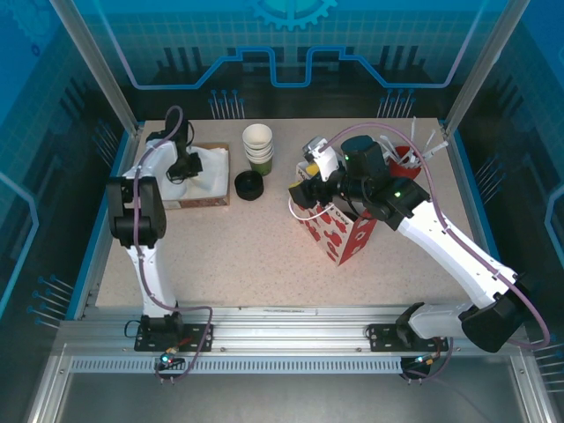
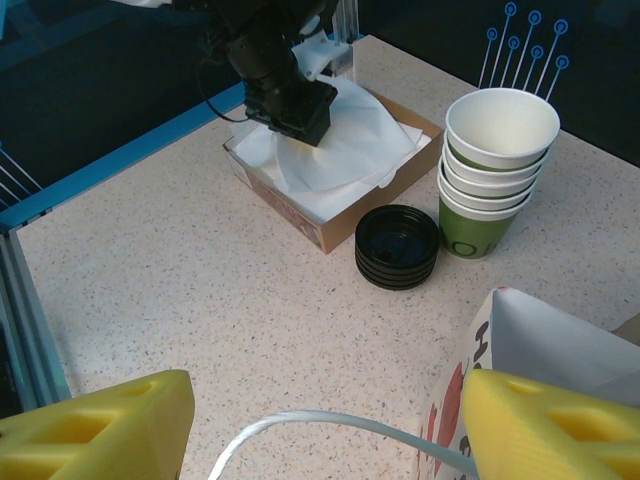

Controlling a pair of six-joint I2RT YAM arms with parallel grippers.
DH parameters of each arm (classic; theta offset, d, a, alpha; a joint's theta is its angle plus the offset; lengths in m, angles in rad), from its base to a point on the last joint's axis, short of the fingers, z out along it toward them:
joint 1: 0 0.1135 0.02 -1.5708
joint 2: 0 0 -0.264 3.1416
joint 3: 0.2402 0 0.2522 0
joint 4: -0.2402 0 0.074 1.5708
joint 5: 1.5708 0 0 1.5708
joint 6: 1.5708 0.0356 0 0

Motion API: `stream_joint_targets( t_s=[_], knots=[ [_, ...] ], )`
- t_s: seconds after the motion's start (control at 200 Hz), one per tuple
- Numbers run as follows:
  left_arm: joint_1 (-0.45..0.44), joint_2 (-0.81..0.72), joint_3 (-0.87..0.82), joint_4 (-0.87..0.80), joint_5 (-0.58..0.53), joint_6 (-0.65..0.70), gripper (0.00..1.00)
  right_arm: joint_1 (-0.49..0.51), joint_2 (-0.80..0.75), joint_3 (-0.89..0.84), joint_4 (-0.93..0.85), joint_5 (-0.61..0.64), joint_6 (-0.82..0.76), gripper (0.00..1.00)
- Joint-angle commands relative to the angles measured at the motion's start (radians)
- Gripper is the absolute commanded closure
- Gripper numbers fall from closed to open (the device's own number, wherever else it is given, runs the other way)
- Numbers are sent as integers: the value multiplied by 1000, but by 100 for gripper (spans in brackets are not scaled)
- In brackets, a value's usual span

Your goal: Pack the takeout coffee

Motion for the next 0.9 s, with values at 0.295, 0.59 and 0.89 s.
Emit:
stream_joint_targets(
  t_s=[0.295, 0.59, 0.89],
  knots=[
    [-2, -588, -245, 212, 305, -232, 100, 36, -32, 102, -52, 35, 126, 26],
    [-257, -973, -575, 610, 343, -608, 100, 43, 32, 143, 149, -57, 399, 22],
    [-514, -1047, -705, 774, 214, -716, 100, 46, 106, 164, 284, -32, 547, 20]
  ],
)
